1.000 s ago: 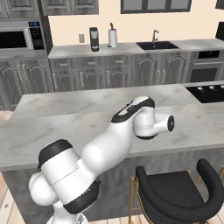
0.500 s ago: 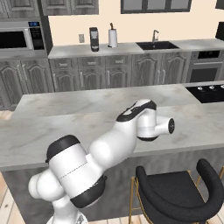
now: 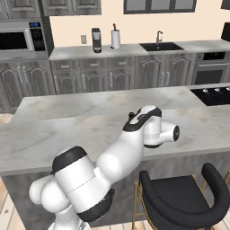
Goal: Move the mayonnaise and condiment bottle from the cabinet to the dining counter.
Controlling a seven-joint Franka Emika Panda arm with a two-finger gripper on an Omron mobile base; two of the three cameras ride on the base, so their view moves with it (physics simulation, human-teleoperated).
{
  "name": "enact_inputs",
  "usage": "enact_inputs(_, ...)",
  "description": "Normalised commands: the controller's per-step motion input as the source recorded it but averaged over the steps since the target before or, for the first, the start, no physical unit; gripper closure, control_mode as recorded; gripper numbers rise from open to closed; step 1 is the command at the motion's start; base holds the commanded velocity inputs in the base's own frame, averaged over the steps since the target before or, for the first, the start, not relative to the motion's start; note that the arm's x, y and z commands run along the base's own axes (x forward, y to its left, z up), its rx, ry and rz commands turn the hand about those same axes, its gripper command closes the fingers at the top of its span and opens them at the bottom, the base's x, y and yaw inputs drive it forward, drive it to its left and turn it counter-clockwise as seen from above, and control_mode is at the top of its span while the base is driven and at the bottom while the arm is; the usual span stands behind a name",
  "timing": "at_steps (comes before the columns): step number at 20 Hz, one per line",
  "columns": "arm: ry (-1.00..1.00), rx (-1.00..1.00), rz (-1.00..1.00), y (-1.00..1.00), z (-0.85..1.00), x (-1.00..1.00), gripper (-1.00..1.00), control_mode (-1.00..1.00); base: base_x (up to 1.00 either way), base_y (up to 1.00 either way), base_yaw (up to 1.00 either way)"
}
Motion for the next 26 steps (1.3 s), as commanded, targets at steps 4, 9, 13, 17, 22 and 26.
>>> enact_inputs(4,0.00,-0.07,0.00,0.12,-0.20,0.00,1.00,-1.00,0.00,0.00,0.00)
enact_inputs(9,0.00,-0.07,0.00,0.14,-0.31,0.00,1.00,-1.00,0.00,0.00,0.00)
enact_inputs(13,-0.01,0.00,0.00,0.00,-0.30,-0.01,-1.00,-1.00,0.00,0.00,0.00)
enact_inputs(17,-0.03,0.00,0.00,-0.04,0.00,-0.08,-1.00,-1.00,0.00,0.00,0.00)
enact_inputs(22,0.00,0.00,0.00,-0.13,0.00,-0.07,-1.00,-1.00,0.00,0.00,0.00)
enact_inputs(26,0.00,0.00,-0.01,-0.16,0.08,-0.03,-1.00,-1.00,0.00,0.00,0.00)
